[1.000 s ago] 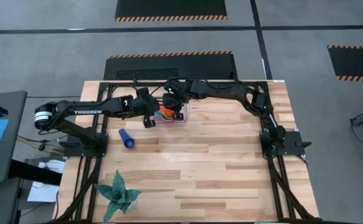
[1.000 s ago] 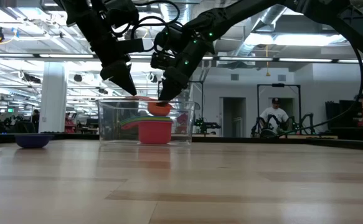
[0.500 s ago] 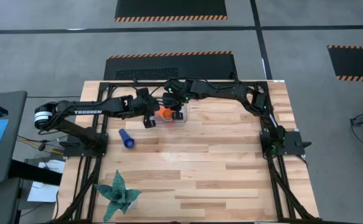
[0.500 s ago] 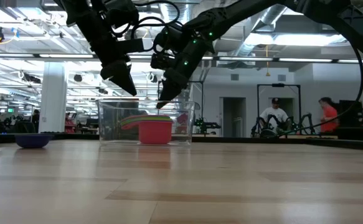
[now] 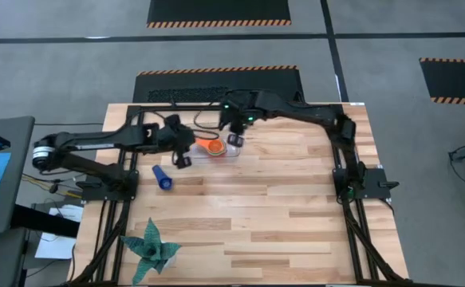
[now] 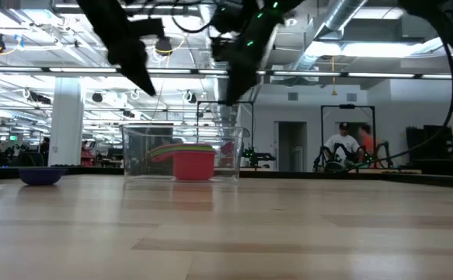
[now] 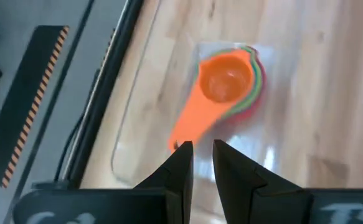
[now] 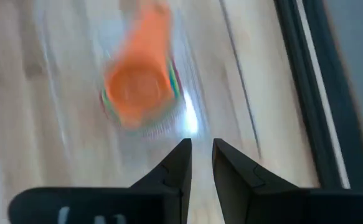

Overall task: Nest measuring cups in basket
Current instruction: Stack the dark blue measuring cup on top of the orange measuring cup into the transparent bin

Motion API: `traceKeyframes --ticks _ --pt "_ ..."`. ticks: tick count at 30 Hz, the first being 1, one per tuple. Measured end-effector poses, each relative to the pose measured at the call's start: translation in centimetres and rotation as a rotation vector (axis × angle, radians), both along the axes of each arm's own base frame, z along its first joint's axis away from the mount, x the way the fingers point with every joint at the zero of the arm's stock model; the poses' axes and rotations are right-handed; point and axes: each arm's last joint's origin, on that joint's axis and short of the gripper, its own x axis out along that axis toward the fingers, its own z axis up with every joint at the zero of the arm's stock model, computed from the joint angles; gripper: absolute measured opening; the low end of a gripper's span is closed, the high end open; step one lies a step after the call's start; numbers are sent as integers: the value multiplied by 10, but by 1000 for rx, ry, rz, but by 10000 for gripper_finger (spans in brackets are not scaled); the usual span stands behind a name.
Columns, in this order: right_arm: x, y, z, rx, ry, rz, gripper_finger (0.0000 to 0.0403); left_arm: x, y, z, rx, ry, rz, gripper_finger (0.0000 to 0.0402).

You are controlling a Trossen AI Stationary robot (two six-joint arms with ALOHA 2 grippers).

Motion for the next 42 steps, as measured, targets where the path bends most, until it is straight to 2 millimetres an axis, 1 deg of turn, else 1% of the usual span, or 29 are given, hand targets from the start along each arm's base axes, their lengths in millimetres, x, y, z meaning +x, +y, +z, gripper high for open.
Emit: traceKeyframes --ticks 2,5,9,13,16,19,23,27,30,33,35,37,39,42 --pt "-16 5 12 54 40 -120 87 -12 -7 6 -18 18 -1 51" --pt "-36 14 25 122 101 -234 87 -32 -15 11 -60 61 1 51" --pt "-56 35 38 174 196 -295 87 -58 -22 15 -108 140 32 51" --pt "-72 61 44 203 312 -326 87 -82 -27 16 -152 214 91 51" --pt "-79 85 43 173 342 -340 87 -97 -30 18 -212 231 129 51" --pt "-92 116 38 137 352 -341 87 -107 -33 20 -259 220 144 51" --pt "-127 155 22 69 372 -457 87 -121 -36 24 -290 201 139 51" --pt "-178 194 13 87 275 -617 87 -130 -38 27 -315 149 145 51" --pt "-210 222 6 181 92 -702 87 -135 -39 29 -321 116 157 51" --pt "-232 245 -6 276 -132 -720 87 -140 -40 30 -321 100 154 51" --pt "-239 258 -16 356 -255 -688 87 -143 -40 30 -320 93 153 51" --pt "-239 270 -30 414 -333 -647 87 -146 -40 28 -313 91 140 51" --pt "-233 280 -45 455 -387 -610 87 -147 -41 22 -305 96 127 51" --pt "-217 291 -71 469 -495 -561 87 -147 -41 10 -303 97 124 51"
